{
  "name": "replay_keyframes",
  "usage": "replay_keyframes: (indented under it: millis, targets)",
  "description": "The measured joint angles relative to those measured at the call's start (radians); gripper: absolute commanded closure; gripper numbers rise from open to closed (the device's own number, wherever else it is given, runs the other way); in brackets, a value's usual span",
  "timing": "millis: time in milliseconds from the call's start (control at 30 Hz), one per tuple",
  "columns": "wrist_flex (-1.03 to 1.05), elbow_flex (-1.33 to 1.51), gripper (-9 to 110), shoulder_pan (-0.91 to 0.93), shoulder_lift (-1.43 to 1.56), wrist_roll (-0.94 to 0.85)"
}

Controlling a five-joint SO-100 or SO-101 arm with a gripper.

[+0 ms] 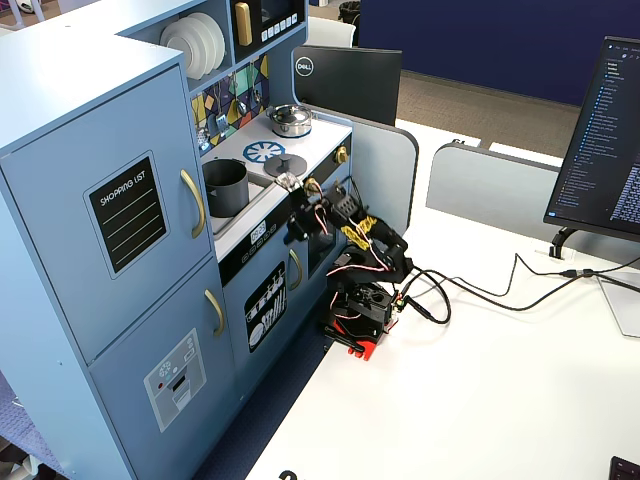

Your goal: Pick up the lid from the counter and put it on the gray recipient

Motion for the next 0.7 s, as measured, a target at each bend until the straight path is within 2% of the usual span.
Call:
replay_keyframes:
  millis: [200, 500, 600, 700]
  targets:
    - [-0.017, -0.100, 101, 0.018, -0.011, -0.048]
    - [-0.397, -0.256, 101, 0.256, -0.044, -0.150]
    - [-0.494, -0.259, 92, 0.339, -0.069, -0.132]
    - [-0.690, -0.175, 83, 0.403, -0.075, -0.084]
